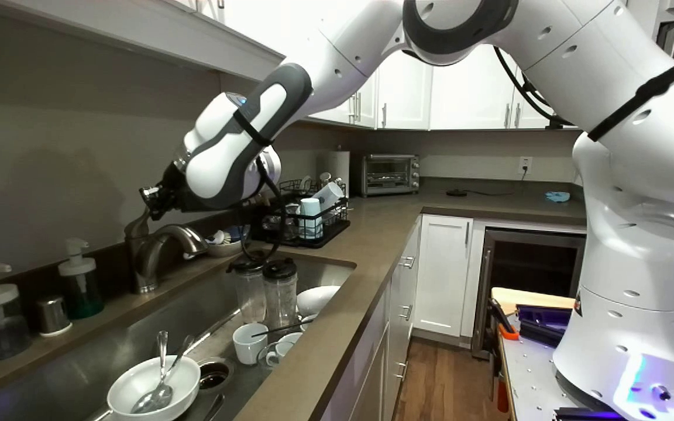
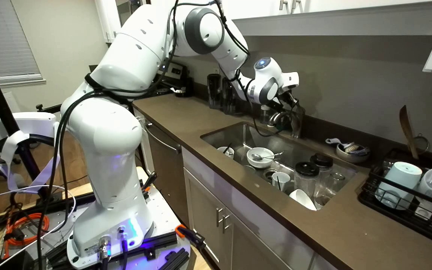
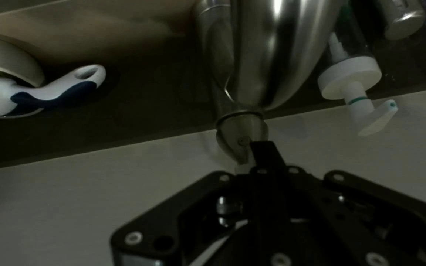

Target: Open the tap then close the tap then open the tap again

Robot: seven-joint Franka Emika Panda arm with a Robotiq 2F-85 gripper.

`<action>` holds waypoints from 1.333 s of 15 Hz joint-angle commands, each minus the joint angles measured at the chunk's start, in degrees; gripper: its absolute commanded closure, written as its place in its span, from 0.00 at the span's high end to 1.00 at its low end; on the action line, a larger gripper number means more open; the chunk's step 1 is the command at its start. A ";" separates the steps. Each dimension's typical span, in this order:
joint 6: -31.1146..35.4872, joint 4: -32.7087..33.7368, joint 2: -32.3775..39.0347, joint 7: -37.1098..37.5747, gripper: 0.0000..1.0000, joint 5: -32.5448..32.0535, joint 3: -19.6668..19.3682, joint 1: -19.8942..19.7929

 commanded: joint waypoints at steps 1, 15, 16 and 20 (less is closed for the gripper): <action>1.57 3.27 2.18 0.54 0.00 -0.05 -2.91 1.69; 2.63 2.83 1.50 -0.13 0.00 0.32 -3.43 2.57; 2.72 3.28 1.74 -0.04 0.00 0.34 -3.24 2.39; 2.21 4.37 1.86 0.09 0.00 0.23 -4.41 3.10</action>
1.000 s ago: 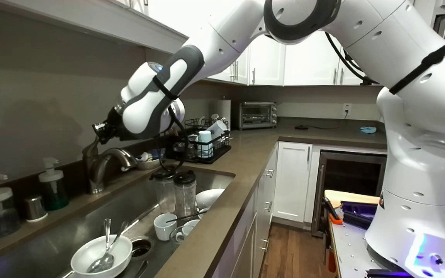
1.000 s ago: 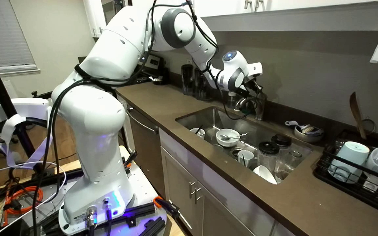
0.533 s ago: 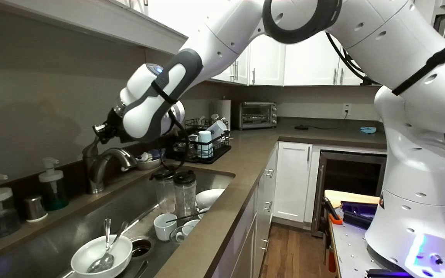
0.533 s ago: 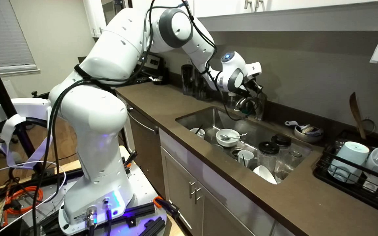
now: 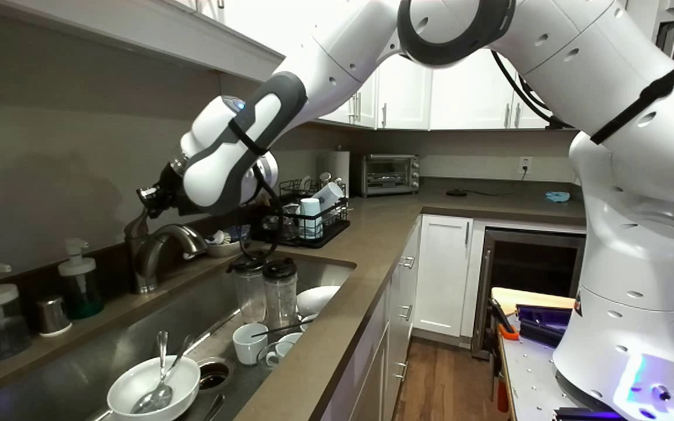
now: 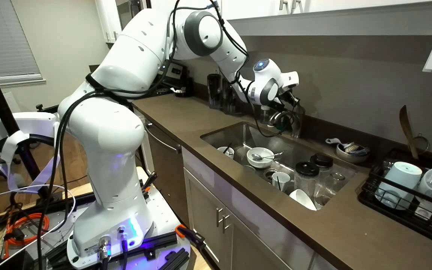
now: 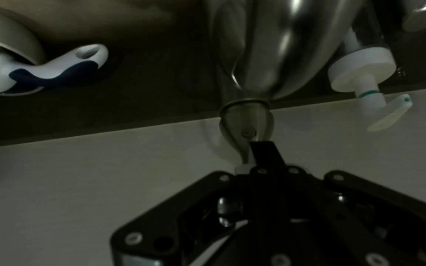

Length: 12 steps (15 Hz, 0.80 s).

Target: Open the tap then close the tap then open the tap again

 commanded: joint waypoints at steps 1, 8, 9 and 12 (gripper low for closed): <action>0.54 2.83 -0.21 -0.01 0.00 -0.02 -0.12 -0.24; 0.59 6.64 0.36 0.05 0.00 -0.05 -0.86 0.28; 0.93 7.54 0.77 0.17 0.00 0.03 -1.08 0.40; 0.97 11.17 2.28 0.32 0.00 0.23 -0.43 -0.37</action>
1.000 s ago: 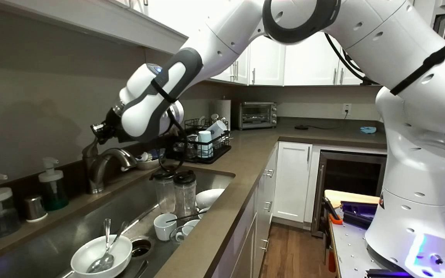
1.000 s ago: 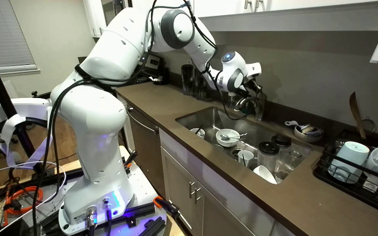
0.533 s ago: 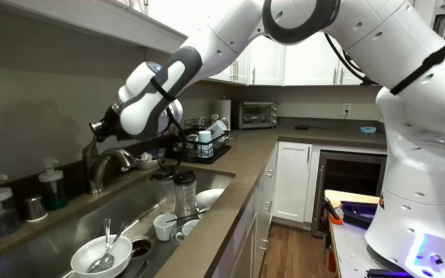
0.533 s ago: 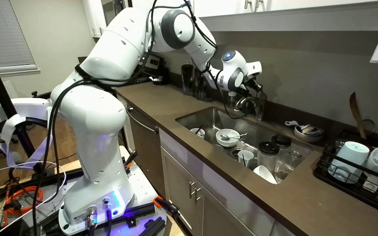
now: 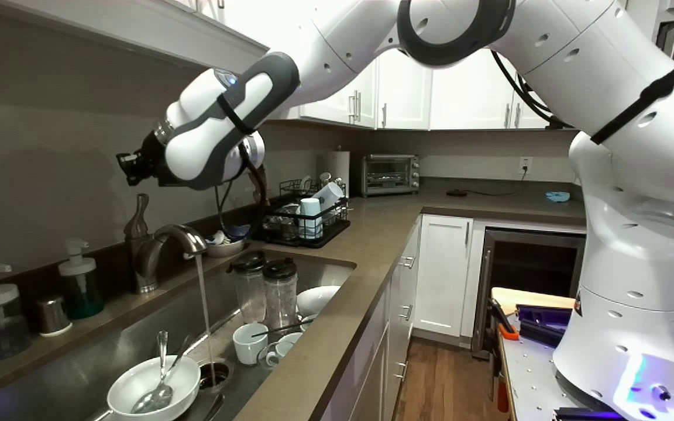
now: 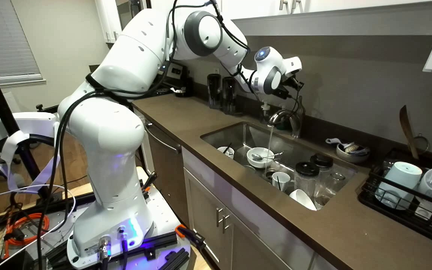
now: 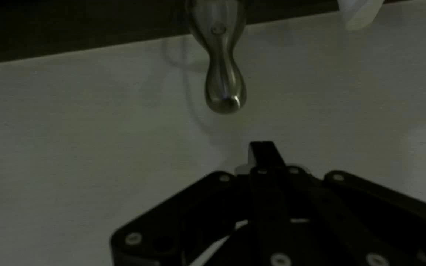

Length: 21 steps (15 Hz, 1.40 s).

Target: Open the tap then close the tap then open the tap again

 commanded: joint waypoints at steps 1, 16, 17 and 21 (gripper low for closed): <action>0.71 4.61 2.44 0.37 0.00 0.29 -0.01 -0.61; -11.32 5.14 0.90 -1.78 0.00 0.95 10.98 -8.57; -11.41 4.97 0.88 -1.73 0.00 0.87 10.72 -8.48; -11.76 4.04 0.42 -1.81 0.00 0.85 10.65 -8.46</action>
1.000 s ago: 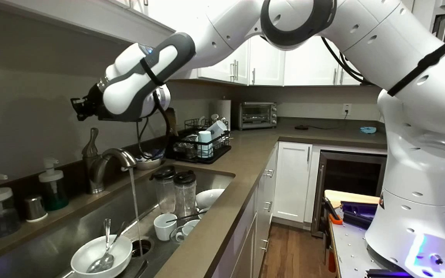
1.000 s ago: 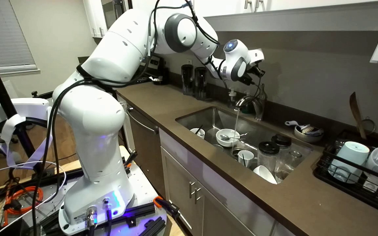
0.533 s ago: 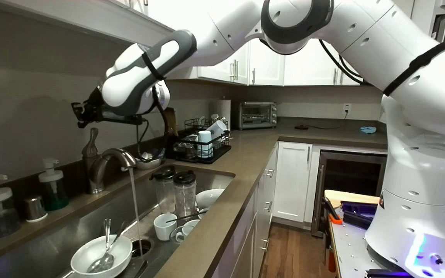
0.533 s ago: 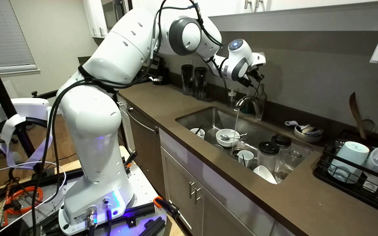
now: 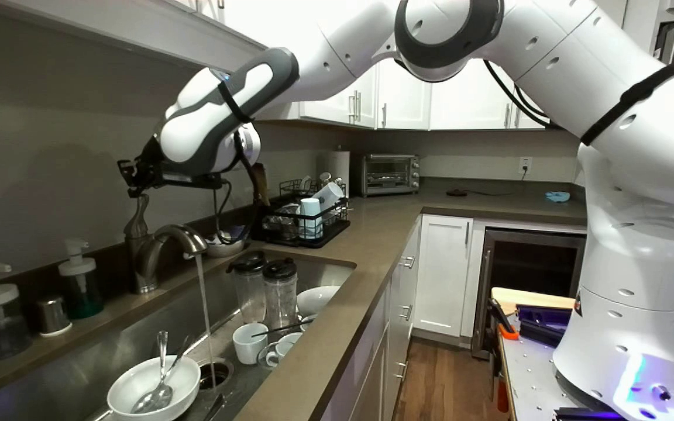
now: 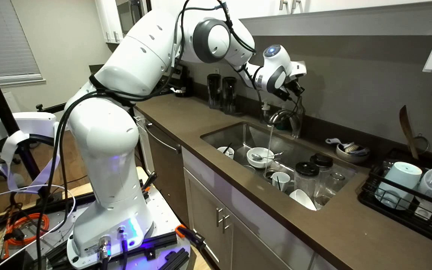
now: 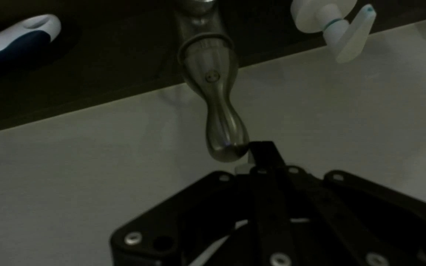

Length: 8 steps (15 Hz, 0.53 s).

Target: Open the tap then close the tap then open the tap again

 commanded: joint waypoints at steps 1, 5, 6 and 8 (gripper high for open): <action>-1.55 -0.79 -0.79 -1.07 0.00 0.76 -0.06 0.09; -0.93 -2.17 -1.57 -1.53 0.00 0.82 0.80 -0.18; -0.86 -2.61 -1.79 -1.66 0.00 0.79 0.99 -0.19; -0.40 -3.50 -2.04 -1.71 0.00 0.59 0.87 0.12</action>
